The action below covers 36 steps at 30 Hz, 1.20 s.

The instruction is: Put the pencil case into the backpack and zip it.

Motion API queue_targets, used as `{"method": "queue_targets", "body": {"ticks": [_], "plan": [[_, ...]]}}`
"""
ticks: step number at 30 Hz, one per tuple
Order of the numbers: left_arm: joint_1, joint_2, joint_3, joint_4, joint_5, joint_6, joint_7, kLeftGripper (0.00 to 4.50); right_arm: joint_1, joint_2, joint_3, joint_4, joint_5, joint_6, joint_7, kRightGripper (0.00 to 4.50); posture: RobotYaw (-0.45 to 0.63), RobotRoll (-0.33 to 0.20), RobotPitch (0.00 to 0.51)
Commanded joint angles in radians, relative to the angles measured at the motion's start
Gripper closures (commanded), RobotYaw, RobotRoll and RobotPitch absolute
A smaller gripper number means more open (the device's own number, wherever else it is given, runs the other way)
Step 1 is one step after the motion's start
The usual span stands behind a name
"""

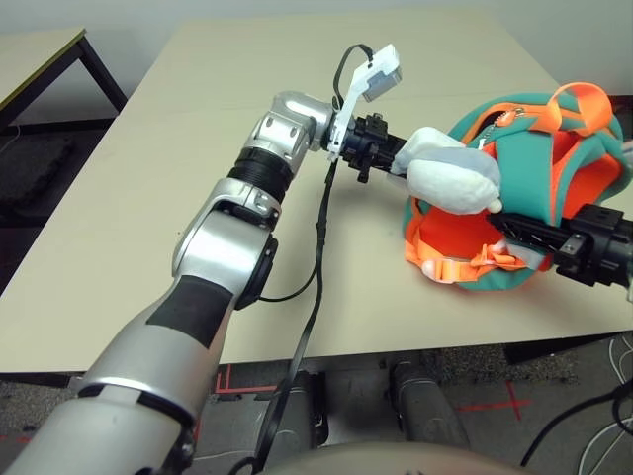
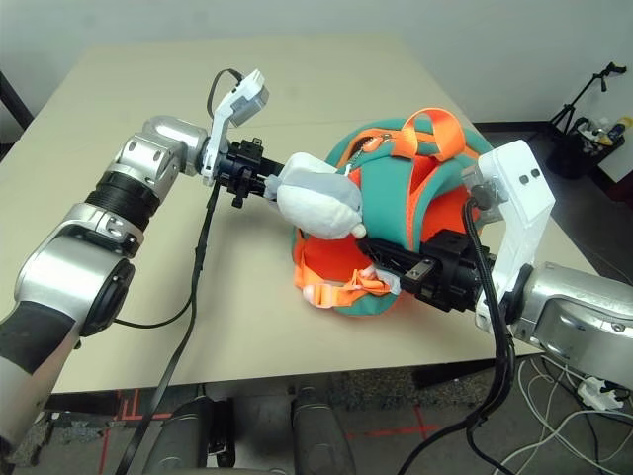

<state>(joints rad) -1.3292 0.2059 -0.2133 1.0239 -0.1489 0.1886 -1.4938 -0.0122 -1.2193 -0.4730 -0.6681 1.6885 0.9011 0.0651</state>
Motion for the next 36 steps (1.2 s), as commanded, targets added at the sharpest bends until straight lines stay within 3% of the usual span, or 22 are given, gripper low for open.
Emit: {"method": "queue_targets", "body": {"ticks": [1,15,16,24,26,28,36], "plan": [[0.01,-0.001,-0.01,0.03,0.041,-0.015,-0.005,3.17,-0.014,0.003,0.026,-0.015,0.002,-0.004,0.007,4.32,-0.23,0.0,0.097],[0.024,0.019,0.018,0.012,0.057,-0.028,0.032,3.04,-0.076,0.013,0.077,0.023,-0.045,0.002,0.046,4.32,-0.21,0.0,0.092],[0.02,0.025,0.025,0.008,0.053,-0.023,0.036,2.43,-0.08,0.015,0.081,0.024,-0.049,0.002,0.049,4.32,-0.19,0.0,0.093],[0.007,0.161,0.069,-0.171,-0.006,0.161,-0.039,0.0,-0.123,0.039,0.121,0.044,-0.085,0.01,0.073,4.32,-0.16,0.0,0.092],[0.01,0.201,0.074,-0.222,-0.017,0.212,-0.052,0.1,-0.132,0.044,0.13,0.048,-0.093,0.012,0.08,4.32,-0.15,0.0,0.091],[0.011,0.224,0.082,-0.251,-0.027,0.241,-0.047,0.54,-0.139,0.048,0.136,0.053,-0.102,0.015,0.087,4.32,-0.15,0.0,0.091],[0.001,0.219,0.086,-0.214,-0.017,0.212,-0.009,0.57,-0.164,0.067,0.153,0.061,-0.125,0.024,0.1,4.32,-0.15,0.0,0.087]]}}
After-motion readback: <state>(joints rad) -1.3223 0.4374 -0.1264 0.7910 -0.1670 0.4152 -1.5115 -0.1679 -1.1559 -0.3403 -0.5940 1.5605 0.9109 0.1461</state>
